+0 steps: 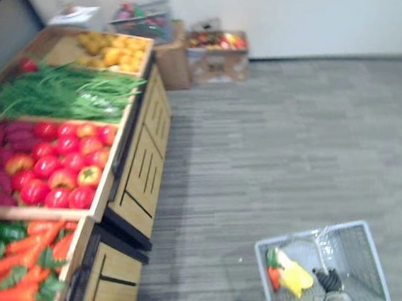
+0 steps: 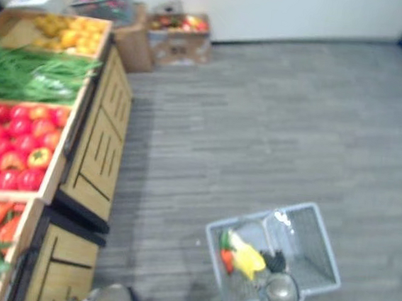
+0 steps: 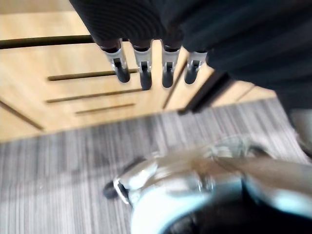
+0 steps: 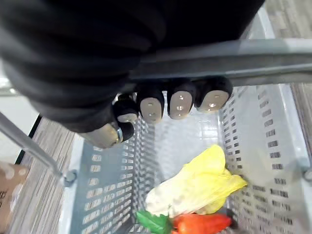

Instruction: Pick vegetable in the basket

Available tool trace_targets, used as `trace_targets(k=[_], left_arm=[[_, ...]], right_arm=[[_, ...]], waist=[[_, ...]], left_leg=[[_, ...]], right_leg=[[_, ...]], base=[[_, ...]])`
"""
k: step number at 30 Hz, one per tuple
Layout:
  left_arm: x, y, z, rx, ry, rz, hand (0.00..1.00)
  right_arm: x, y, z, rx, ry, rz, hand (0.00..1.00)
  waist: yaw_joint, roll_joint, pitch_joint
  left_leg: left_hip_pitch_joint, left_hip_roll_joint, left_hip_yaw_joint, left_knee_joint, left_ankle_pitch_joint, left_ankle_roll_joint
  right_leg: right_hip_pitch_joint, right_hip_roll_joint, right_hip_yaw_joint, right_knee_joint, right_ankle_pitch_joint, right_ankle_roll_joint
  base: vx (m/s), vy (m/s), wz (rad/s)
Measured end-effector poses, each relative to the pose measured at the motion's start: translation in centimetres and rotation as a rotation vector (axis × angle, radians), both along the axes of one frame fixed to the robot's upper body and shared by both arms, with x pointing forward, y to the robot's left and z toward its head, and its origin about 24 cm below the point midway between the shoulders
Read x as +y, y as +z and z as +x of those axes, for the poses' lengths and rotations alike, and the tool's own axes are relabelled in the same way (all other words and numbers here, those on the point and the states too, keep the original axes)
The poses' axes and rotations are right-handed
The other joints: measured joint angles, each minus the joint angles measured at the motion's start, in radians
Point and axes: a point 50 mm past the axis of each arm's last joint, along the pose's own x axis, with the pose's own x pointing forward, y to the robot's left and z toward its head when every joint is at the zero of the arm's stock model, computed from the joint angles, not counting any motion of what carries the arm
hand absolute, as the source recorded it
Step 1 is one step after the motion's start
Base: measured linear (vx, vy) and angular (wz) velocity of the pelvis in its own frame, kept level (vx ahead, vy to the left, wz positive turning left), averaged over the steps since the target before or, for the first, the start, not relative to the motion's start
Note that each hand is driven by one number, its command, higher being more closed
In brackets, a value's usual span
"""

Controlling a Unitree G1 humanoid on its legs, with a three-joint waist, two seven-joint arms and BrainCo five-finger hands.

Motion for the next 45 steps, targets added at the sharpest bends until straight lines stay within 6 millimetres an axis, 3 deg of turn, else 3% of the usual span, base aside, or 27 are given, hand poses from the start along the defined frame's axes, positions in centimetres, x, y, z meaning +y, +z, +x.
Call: trace_targets(k=[1, 3, 4, 8, 11, 14, 16, 18, 19, 20, 21, 22, 23, 24, 26, 27, 29, 30, 31, 34, 36, 42, 45], left_arm=[[-0.1, 0.0, 0.2, 0.002, -0.009, -0.003, 0.00], [0.2, 0.2, 0.9, -0.023, -0.025, 0.009, 0.00], [0.4, 0.2, 1.0, -0.030, -0.028, 0.015, 0.00], [0.9, 0.3, 0.8, -0.022, -0.021, 0.026, 0.00], [0.9, 0.3, 0.8, -0.022, -0.020, 0.027, 0.00], [0.8, 0.3, 0.9, -0.025, -0.019, 0.028, 0.00], [1.0, 0.4, 1.0, -0.028, -0.019, 0.037, 0.00], [1.4, 0.4, 0.7, -0.022, -0.023, 0.048, 0.00], [1.9, 0.6, 0.5, -0.020, -0.026, 0.061, 0.00], [2.6, 0.7, 0.4, -0.016, -0.034, 0.076, 0.00], [3.0, 0.8, 0.4, -0.014, -0.037, 0.085, 0.00], [3.0, 0.8, 0.3, -0.013, -0.038, 0.085, 0.00], [3.2, 1.0, 0.4, -0.022, -0.039, 0.094, 0.00], [3.6, 1.1, 0.6, -0.029, -0.040, 0.104, 0.00], [3.8, 1.2, 0.9, -0.039, -0.038, 0.112, 0.00], [3.8, 1.3, 1.2, -0.041, -0.037, 0.113, 0.00], [4.1, 1.4, 1.5, -0.050, -0.025, 0.119, 0.00], [3.3, 1.1, 2.0, -0.056, -0.002, 0.095, 0.00], [2.3, 0.9, 1.9, -0.063, 0.008, 0.070, 0.00], [1.8, 0.8, 1.9, -0.064, 0.023, 0.059, 0.00], [2.0, 0.8, 1.8, -0.064, 0.030, 0.064, 0.00], [2.0, 0.9, 2.0, -0.073, 0.027, 0.064, 0.00], [1.7, 0.9, 2.1, -0.070, -0.004, 0.063, 0.00]], right_arm=[[0.5, -0.4, -0.5, 0.012, -0.008, 0.019, 1.00], [0.8, -0.8, -1.0, 0.030, -0.011, 0.030, 1.00], [1.1, -1.1, -1.2, 0.046, -0.016, 0.045, 1.00], [1.3, -1.1, -1.3, 0.041, -0.016, 0.046, 1.00], [1.1, -0.6, -0.8, 0.016, 0.013, 0.022, 1.00], [0.6, -0.4, -0.6, 0.005, 0.007, 0.009, 1.00], [0.5, -0.7, -1.3, 0.021, -0.023, 0.019, 1.00], [0.7, -1.0, -1.8, 0.029, -0.055, 0.045, 1.00], [1.2, -1.2, -2.0, 0.029, -0.061, 0.060, 1.00], [1.6, -1.4, -2.0, 0.028, -0.063, 0.074, 1.00], [1.8, -1.6, -2.3, 0.033, -0.068, 0.081, 1.00], [1.9, -1.6, -2.3, 0.032, -0.069, 0.085, 1.00], [2.0, -1.6, -2.3, 0.034, -0.065, 0.083, 1.00], [1.9, -1.6, -2.3, 0.036, -0.061, 0.077, 1.00], [1.6, -1.4, -2.2, 0.033, -0.059, 0.069, 1.00], [1.5, -1.3, -2.2, 0.029, -0.062, 0.065, 1.00], [1.3, -1.8, -3.4, 0.059, -0.081, 0.065, 1.00], [0.4, -1.8, -4.0, 0.073, -0.108, 0.045, 1.00], [-0.1, -1.6, -3.9, 0.070, -0.133, 0.038, 1.00], [-0.4, -1.8, -4.6, 0.090, -0.163, 0.039, 1.00], [-0.4, -2.0, -4.9, 0.102, -0.168, 0.042, 1.00], [-0.3, -2.3, -5.3, 0.120, -0.183, 0.050, 1.00], [-0.4, -2.4, -5.2, 0.121, -0.200, 0.057, 1.00]], waist=[[-0.008, -0.010, 0.001], [-0.004, -0.028, 0.011], [-0.001, -0.043, 0.021], [0.008, -0.058, 0.033], [0.021, -0.057, 0.032], [0.024, -0.058, 0.032], [0.024, -0.073, 0.031], [0.027, -0.085, 0.025], [0.027, -0.105, 0.021], [0.025, -0.126, 0.011], [0.021, -0.132, 0.008], [0.020, -0.126, 0.004], [0.021, -0.127, 0.001], [0.019, -0.120, -0.002], [0.004, -0.118, -0.004], [-0.010, -0.121, -0.005], [-0.010, -0.156, -0.014], [-0.008, -0.121, -0.006], [-0.005, -0.102, -0.006], [-0.010, -0.092, -0.009], [-0.007, -0.091, -0.010], [-0.006, -0.077, -0.022], [-0.003, -0.074, -0.024]], left_leg=[[0.016, -0.023, -0.008, -0.027, 0.009, -0.020], [0.009, -0.038, -0.005, -0.030, 0.008, -0.021], [-0.001, -0.039, -0.005, -0.024, 0.008, -0.021], [-0.007, -0.010, -0.024, 0.047, 0.001, -0.027], [-0.005, 0.027, -0.055, 0.086, -0.051, -0.042], [-0.002, 0.027, -0.089, 0.088, -0.164, -0.051], [0.005, 0.002, -0.082, 0.097, -0.195, -0.042], [0.055, -0.020, -0.067, 0.085, -0.205, -0.029], [0.073, -0.034, -0.064, 0.078, -0.213, -0.021], [0.101, -0.041, -0.071, 0.071, -0.225, -0.011], [0.124, -0.043, -0.079, 0.058, -0.230, -0.002], [0.133, -0.036, -0.082, 0.049, -0.233, 0.003], [0.155, -0.024, -0.090, 0.032, -0.227, -0.001], [0.175, -0.002, -0.101, 0.010, -0.221, -0.009], [0.189, 0.019, -0.125, -0.027, -0.204, -0.021], [0.191, 0.024, -0.155, -0.042, -0.198, -0.031], [0.193, 0.004, -0.191, -0.045, -0.198, -0.039], [0.202, 0.033, -0.224, -0.052, -0.187, -0.074], [0.196, 0.045, -0.239, -0.076, -0.146, -0.087], [0.211, 0.066, -0.293, -0.122, -0.047, -0.111], [0.207, 0.084, -0.304, -0.130, -0.012, -0.127], [0.109, 0.102, -0.351, -0.077, 0.037, -0.133], [0.097, 0.095, -0.256, -0.081, 0.068, -0.125]], right_leg=[[-0.006, -0.016, 0.013, -0.021, 0.018, 0.017], [-0.017, -0.031, 0.030, -0.045, 0.020, 0.016], [-0.018, -0.032, 0.035, -0.063, 0.026, 0.025], [-0.018, -0.016, 0.089, -0.055, 0.034, 0.015], [-0.046, 0.012, 0.151, -0.044, 0.034, 0.015], [-0.093, 0.017, 0.200, -0.017, 0.021, 0.034], [-0.128, -0.011, 0.207, 0.071, 0.010, 0.050], [-0.238, -0.043, 0.209, 0.345, 0.012, 0.055], [-0.276, -0.059, 0.225, 0.439, 0.026, 0.077], [-0.314, -0.074, 0.242, 0.545, 0.066, 0.138], [-0.344, -0.079, 0.242, 0.609, 0.094, 0.136], [-0.351, -0.078, 0.224, 0.626, 0.078, 0.125], [-0.351, -0.070, 0.180, 0.602, 0.028, 0.077], [-0.359, -0.042, 0.123, 0.544, -0.013, 0.007], [-0.384, 0.017, 0.099, 0.392, -0.018, -0.013], [-0.385, 0.039, 0.106, 0.253, 0.014, -0.010], [-0.367, 0.037, 0.145, 0.040, 0.187, -0.044], [-0.339, 0.063, 0.138, 0.040, 0.250, -0.029], [-0.340, 0.074, 0.133, 0.070, 0.207, -0.041], [-0.329, 0.071, 0.061, 0.145, 0.113, -0.063], [-0.303, 0.079, 0.018, 0.145, 0.090, -0.074], [-0.217, 0.081, -0.149, 0.078, 0.078, -0.086], [-0.181, 0.064, -0.198, 0.056, 0.081, -0.083]], base=[[0.17, 0.092, -0.55], [0.12, 0.026, -0.22], [0.10, 0.017, -0.13], [0.04, -0.044, -0.33], [0.02, -0.047, -0.69], [0.03, 0.056, -0.47], [0.04, 0.205, -0.20], [0.07, 0.246, -0.09], [0.09, 0.195, 0.04], [0.17, 0.120, 0.16], [0.17, 0.053, 0.24], [0.24, 0.028, 0.24], [0.22, -0.010, 0.27], [0.28, -0.061, 0.38], [0.26, -0.118, 0.55], [0.30, -0.206, 0.81], [0.30, -0.256, 0.86], [0.26, -0.244, 0.80], [0.24, -0.230, 0.74], [0.19, -0.229, 0.64], [0.12, -0.234, 0.69], [0.03, -0.092, 0.80], [-0.03, 0.008, 0.61]])
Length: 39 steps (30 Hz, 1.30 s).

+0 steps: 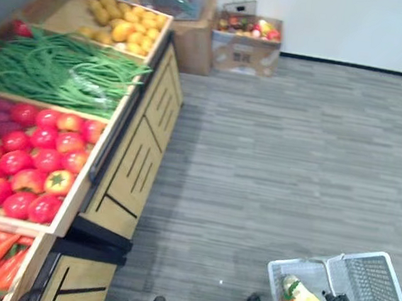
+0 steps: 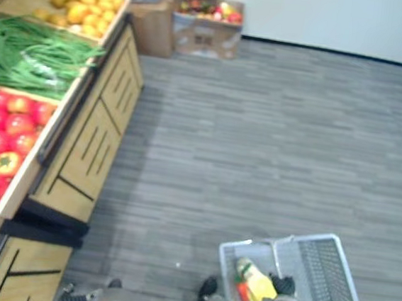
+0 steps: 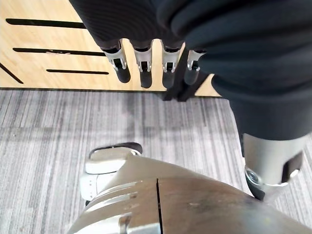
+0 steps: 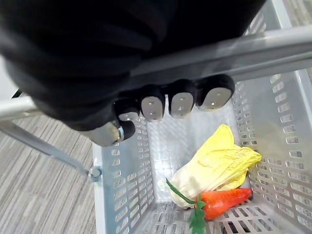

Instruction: Pick vegetable in the basket

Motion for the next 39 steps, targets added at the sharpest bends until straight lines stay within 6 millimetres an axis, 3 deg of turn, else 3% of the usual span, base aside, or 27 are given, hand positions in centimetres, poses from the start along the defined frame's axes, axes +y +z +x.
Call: trace_targets(k=[3, 6, 10, 12, 18, 24, 31, 39], left_arm=[[-0.3, -0.2, -0.4, 0.021, -0.020, -0.008, 0.00], [-0.8, -0.4, -0.7, 0.035, -0.021, -0.024, 0.00], [-1.0, -0.4, -0.6, 0.029, -0.001, -0.045, 0.00], [-1.3, -0.5, -0.6, 0.015, 0.047, -0.076, 0.00], [-1.2, -0.5, -0.9, -0.013, 0.153, -0.129, 0.00], [-1.3, -0.6, -0.8, -0.018, 0.151, -0.143, 0.00], [-1.2, -0.8, -1.5, -0.020, 0.280, -0.189, 0.00], [-1.4, -1.1, -1.7, -0.004, 0.308, -0.231, 0.00]], right_arm=[[-0.3, 0.2, 0.2, -0.015, -0.013, -0.001, 1.00], [-0.7, 0.3, 0.1, -0.026, -0.051, 0.003, 1.00], [-0.7, -0.6, -1.5, -0.010, -0.168, 0.071, 1.00], [-0.9, -1.0, -2.6, -0.005, -0.254, 0.108, 1.00], [0.2, -2.2, -5.5, 0.050, -0.349, 0.189, 1.00], [0.3, -2.5, -6.5, 0.049, -0.412, 0.221, 1.00], [1.0, -3.2, -8.8, 0.060, -0.572, 0.298, 1.00], [2.1, -3.7, -9.4, 0.090, -0.569, 0.329, 1.00]], waist=[[-0.002, 0.018, -0.016], [-0.002, 0.035, -0.025], [-0.004, 0.035, -0.027], [-0.006, 0.039, -0.029], [-0.014, 0.021, -0.045], [-0.028, 0.025, -0.050], [-0.030, 0.018, -0.062], [-0.031, 0.012, -0.068]], left_leg=[[0.009, -0.005, 0.108, -0.056, 0.020, 0.017], [0.024, -0.024, 0.136, -0.143, 0.052, 0.018], [0.059, -0.048, 0.158, -0.193, 0.047, 0.019], [0.070, -0.056, 0.180, -0.193, 0.009, 0.029], [0.092, -0.102, 0.209, -0.187, -0.030, 0.046], [0.121, -0.102, 0.243, -0.189, -0.049, 0.043], [0.163, -0.105, 0.276, -0.187, -0.079, 0.041], [0.180, -0.105, 0.290, -0.171, -0.093, 0.041]], right_leg=[[0.010, 0.000, -0.018, -0.045, 0.023, 0.008], [0.011, 0.002, -0.025, -0.105, 0.068, 0.016], [0.047, -0.005, -0.025, -0.165, 0.108, 0.033], [0.060, -0.010, -0.021, -0.180, 0.116, 0.052], [0.080, -0.043, 0.033, -0.223, 0.152, 0.075], [0.080, -0.042, 0.070, -0.223, 0.153, 0.075], [0.098, -0.042, 0.101, -0.225, 0.153, 0.076], [0.110, -0.043, 0.116, -0.231, 0.153, 0.076]], base=[[-0.07, 0.052, 0.23], [-0.05, 0.058, 0.10], [-0.04, 0.077, 0.05], [-0.02, 0.093, -0.03], [0.01, 0.063, -0.10], [0.06, 0.014, -0.18], [0.05, 0.012, -0.15], [-0.01, -0.002, -0.06]])
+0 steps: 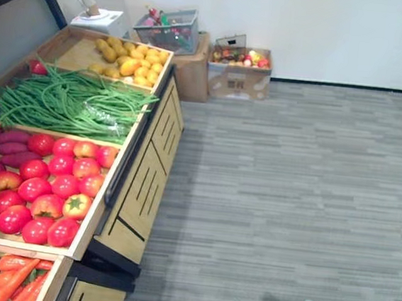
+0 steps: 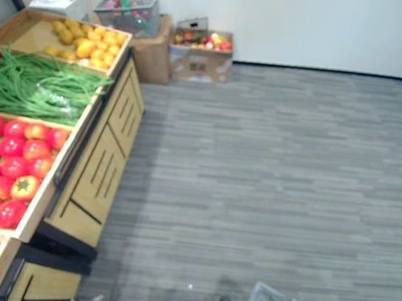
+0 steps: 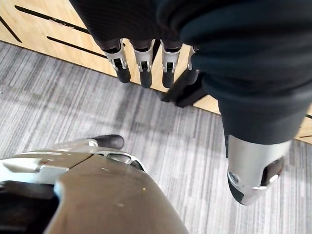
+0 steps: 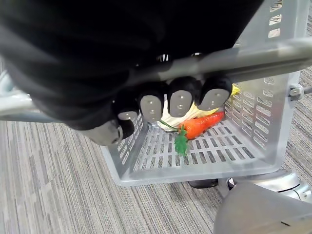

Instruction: Pick vegetable in the basket

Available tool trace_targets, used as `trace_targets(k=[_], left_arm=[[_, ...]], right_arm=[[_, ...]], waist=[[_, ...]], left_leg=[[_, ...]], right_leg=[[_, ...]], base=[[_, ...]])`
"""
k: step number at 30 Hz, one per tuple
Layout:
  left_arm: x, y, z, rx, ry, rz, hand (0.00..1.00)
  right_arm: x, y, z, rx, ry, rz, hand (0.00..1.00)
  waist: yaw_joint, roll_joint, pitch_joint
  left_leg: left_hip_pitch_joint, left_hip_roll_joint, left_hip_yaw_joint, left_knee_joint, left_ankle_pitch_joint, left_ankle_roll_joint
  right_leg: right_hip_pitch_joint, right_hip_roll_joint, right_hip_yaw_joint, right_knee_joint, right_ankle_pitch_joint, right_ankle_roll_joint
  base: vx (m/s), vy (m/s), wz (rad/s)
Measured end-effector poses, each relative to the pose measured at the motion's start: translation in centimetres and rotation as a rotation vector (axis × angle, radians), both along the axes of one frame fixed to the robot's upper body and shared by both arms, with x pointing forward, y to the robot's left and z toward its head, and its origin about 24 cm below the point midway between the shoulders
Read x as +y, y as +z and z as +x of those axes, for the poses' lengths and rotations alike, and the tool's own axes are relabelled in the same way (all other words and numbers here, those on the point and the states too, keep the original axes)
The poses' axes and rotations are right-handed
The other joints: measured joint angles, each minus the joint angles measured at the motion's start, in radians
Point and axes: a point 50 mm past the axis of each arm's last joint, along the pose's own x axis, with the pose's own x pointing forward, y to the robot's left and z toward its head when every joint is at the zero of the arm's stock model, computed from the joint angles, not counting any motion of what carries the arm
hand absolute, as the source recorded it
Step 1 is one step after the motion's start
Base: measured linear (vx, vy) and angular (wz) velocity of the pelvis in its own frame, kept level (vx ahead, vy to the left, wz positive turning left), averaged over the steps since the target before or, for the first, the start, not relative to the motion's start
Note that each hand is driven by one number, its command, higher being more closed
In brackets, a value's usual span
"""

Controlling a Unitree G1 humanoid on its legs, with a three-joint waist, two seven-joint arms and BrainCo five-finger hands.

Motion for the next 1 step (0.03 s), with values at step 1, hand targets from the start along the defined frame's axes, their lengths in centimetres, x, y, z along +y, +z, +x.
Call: trace_targets(k=[1], left_arm=[[-0.01, -0.02, 0.03, 0.002, -0.004, -0.002, 0.00]], right_arm=[[0.02, 0.00, 0.01, 0.000, 0.002, 0.000, 1.00]], waist=[[0.000, 0.000, 0.000]], left_leg=[[0.000, 0.000, 0.000, 0.000, 0.000, 0.000]], right_leg=[[0.000, 0.000, 0.001, 0.000, 0.000, 0.000]], base=[[0.00, 0.000, 0.00]])
